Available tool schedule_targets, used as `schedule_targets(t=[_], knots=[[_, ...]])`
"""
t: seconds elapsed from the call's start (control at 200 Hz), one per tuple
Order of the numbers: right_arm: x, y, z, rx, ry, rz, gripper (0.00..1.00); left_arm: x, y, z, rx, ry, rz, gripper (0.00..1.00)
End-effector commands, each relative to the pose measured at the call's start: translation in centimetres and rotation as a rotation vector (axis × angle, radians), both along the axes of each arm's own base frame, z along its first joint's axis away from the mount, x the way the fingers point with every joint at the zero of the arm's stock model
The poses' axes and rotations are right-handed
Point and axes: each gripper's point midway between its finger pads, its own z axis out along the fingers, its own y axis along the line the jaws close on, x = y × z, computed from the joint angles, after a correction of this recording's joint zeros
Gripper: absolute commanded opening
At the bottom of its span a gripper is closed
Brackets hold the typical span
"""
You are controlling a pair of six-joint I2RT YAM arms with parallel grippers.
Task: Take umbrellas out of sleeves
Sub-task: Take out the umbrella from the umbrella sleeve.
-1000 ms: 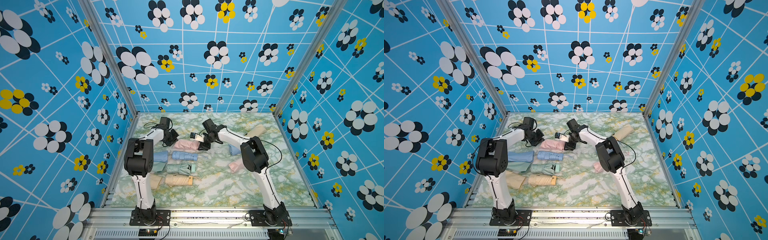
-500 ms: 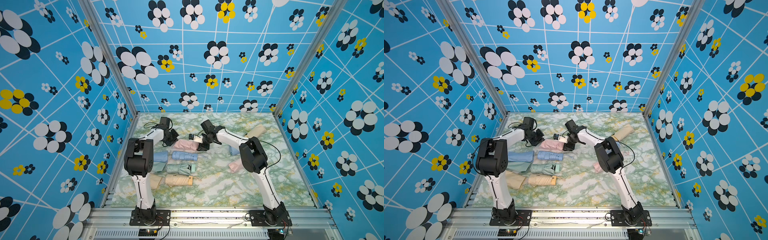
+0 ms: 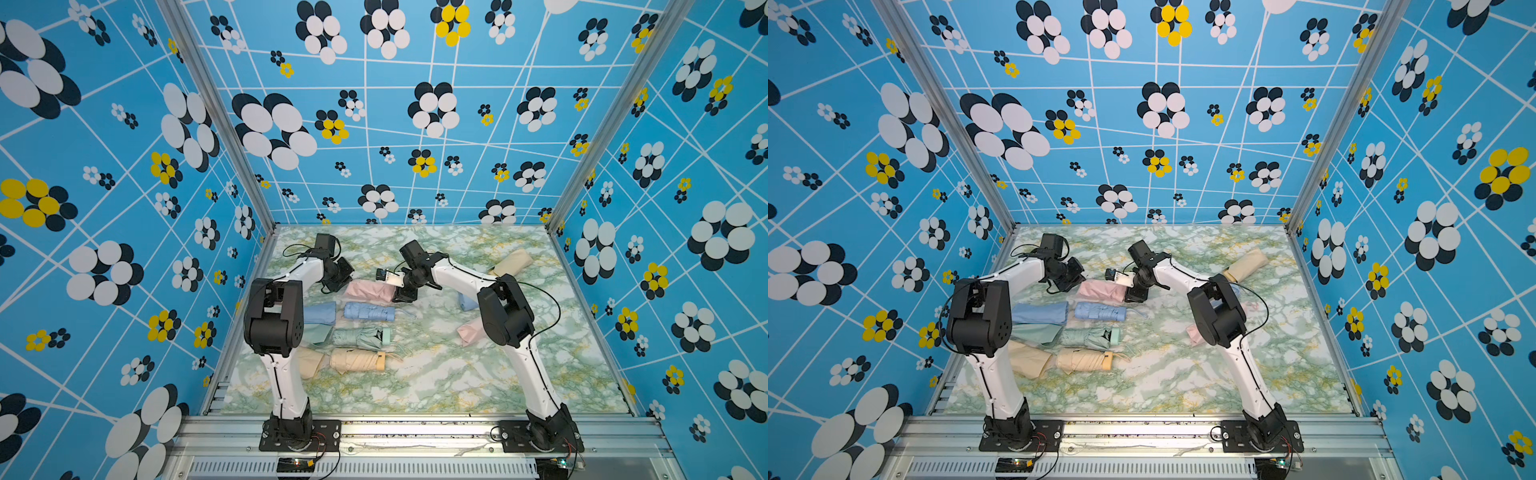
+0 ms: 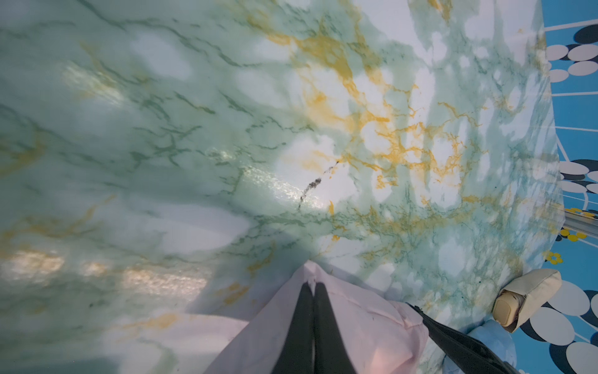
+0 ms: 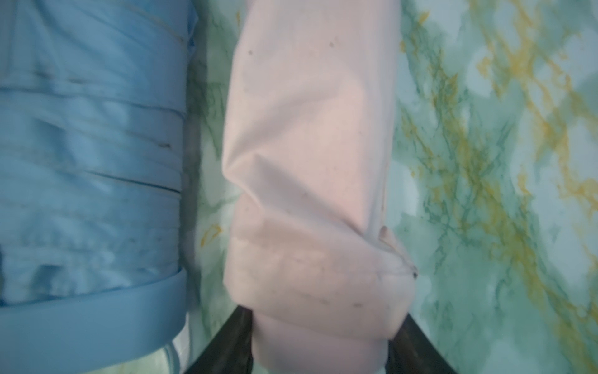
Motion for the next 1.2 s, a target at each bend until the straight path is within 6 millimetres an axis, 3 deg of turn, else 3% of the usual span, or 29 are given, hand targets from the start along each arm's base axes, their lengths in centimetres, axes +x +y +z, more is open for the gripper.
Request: schedule_targets(t=[0.0, 1.194], knots=[[-1.0, 0.3, -0.4, -0.006, 0.019, 0.027, 0.41, -0.8, 0.9, 0.8, 0.027, -0.006, -0.002, 0.00], [-1.4, -0.4, -0.5, -0.032, 0.004, 0.043, 0.41, -1.5, 4.2, 1.2, 0.097, 0.000, 0.018, 0.00]])
